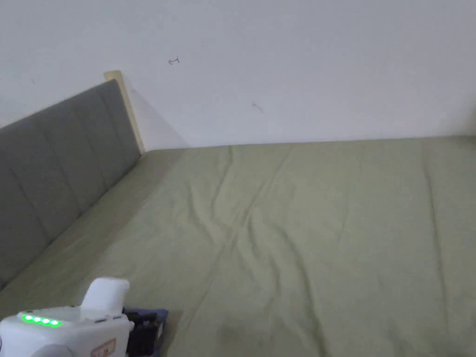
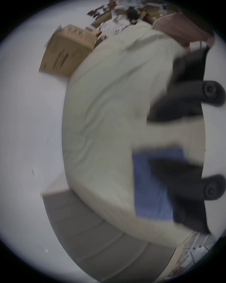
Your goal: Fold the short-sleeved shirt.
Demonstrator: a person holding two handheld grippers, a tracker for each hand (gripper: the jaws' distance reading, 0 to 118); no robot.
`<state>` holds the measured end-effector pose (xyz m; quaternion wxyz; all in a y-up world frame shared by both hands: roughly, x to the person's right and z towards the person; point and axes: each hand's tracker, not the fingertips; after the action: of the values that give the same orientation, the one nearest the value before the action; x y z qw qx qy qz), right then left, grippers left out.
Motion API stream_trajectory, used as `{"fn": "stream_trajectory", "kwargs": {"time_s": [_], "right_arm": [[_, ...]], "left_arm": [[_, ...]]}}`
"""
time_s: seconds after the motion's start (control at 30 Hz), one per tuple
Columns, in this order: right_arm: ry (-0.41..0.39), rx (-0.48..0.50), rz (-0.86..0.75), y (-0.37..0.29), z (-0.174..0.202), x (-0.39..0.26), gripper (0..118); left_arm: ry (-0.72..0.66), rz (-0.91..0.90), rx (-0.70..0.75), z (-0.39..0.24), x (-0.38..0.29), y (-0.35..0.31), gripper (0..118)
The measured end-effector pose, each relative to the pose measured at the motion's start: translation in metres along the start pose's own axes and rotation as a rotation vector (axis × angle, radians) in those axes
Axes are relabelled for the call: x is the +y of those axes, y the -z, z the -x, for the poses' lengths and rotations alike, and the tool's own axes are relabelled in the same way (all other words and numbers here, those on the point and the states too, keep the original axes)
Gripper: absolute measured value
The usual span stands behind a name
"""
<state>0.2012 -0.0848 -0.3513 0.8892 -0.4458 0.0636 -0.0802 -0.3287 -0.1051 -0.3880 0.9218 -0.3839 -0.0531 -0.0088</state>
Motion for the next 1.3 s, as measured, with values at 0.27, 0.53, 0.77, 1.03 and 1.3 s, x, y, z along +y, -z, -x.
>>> {"fn": "stream_trajectory", "kwargs": {"time_s": [0.27, 0.53, 0.77, 1.03, 1.3], "right_arm": [[-0.006, 0.002, -0.248, -0.062, -0.014, 0.009, 1], [-0.202, -0.121, -0.842, -0.103, -0.028, -0.014, 1], [-0.157, -0.200, -0.851, -0.099, -0.028, -0.010, 1], [-0.077, -0.216, -0.838, -0.104, -0.044, -0.015, 25], [-0.084, -0.252, -0.828, -0.099, -0.040, -0.030, 118]], "left_arm": [[-0.044, -0.275, -0.167, -0.166, -0.019, -0.039, 0], [0.066, -0.751, 0.079, -0.258, 0.000, -0.105, 0], [0.015, -0.766, 0.098, -0.294, 0.004, -0.113, 0], [0.078, -0.785, 0.089, -0.309, -0.003, -0.117, 1], [-0.002, -0.769, 0.037, -0.299, -0.011, -0.123, 118]]}}
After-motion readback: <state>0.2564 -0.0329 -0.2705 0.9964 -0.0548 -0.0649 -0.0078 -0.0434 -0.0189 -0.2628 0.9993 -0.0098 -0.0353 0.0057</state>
